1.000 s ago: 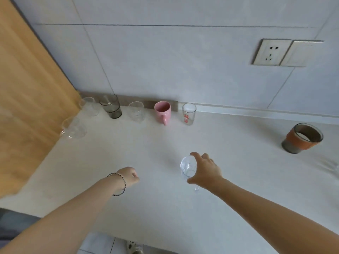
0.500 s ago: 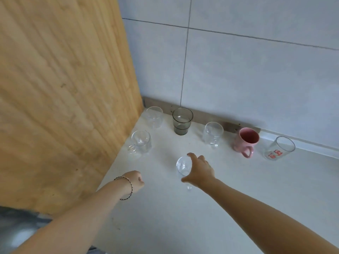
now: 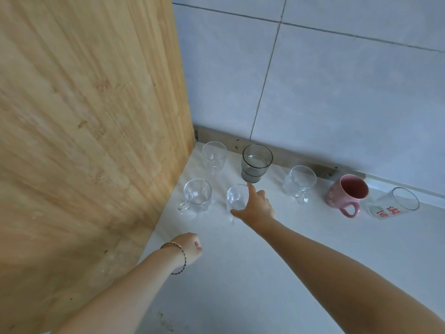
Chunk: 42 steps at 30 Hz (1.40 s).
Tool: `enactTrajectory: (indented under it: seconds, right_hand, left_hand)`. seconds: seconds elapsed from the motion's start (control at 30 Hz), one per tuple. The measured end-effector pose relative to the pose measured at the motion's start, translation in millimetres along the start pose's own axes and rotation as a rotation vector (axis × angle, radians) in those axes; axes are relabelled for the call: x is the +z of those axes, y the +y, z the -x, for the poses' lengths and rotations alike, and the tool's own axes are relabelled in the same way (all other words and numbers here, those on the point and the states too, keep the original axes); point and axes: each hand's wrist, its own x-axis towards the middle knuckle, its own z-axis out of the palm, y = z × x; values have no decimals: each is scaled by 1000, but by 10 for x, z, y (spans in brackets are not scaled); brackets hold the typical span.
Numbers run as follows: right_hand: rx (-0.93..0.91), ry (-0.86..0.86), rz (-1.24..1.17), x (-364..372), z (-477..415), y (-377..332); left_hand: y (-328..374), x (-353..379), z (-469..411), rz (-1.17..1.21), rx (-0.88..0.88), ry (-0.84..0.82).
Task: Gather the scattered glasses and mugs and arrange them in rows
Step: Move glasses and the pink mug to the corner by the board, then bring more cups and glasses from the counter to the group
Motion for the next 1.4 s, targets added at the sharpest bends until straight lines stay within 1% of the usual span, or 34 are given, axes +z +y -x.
enactTrajectory:
  seconds: [0.1, 0.17, 0.27, 0.33, 0.47, 0.6, 0.67, 0.83, 0.97, 1.13, 1.27, 1.33, 1.4]
  right_hand:
    - [-20, -55, 5, -73, 125, 243]
    - [-12, -160, 53, -115, 244, 553]
    - [36, -384, 161, -205, 478, 1163]
    - [85, -433, 178, -300, 650, 1607]
    - [211, -343, 99, -592, 987, 2533]
    - [315, -211, 6, -972, 1323, 3519]
    - [357, -171, -19, -1164, 1485, 4028]
    - [429, -112, -30, -1645, 1807, 5256]
    - [460, -32, -3, -2126, 1894, 6043]
    - [469, 166, -5, -2736, 1647, 6677]
    - [547, 334, -124, -3042, 1307, 6915]
    - [548, 347, -138, -3110, 1133, 6974]
    - [538, 323, -158, -3124, 981, 7003]
  left_hand:
    - [139, 21, -23, -29, 24, -5]
    - [288, 62, -22, -62, 44, -16]
    - [612, 168, -5, -121, 87, -15]
    - [890, 270, 3, -165, 123, -26]
    - [1655, 515, 77, -264, 215, -49]
    - [2576, 870, 196, -325, 296, -84]
    - [3045, 1109, 254, -346, 328, -105]
    - [4207, 1762, 435, -341, 360, -80]
    - [4927, 2180, 522, -329, 357, -71]
    - [5408, 2460, 409, -354, 316, -41]
    - [5572, 2514, 325, -351, 244, -17]
    - [5603, 2510, 295, -350, 228, -9]
    - [5587, 2497, 268, -342, 208, -4]
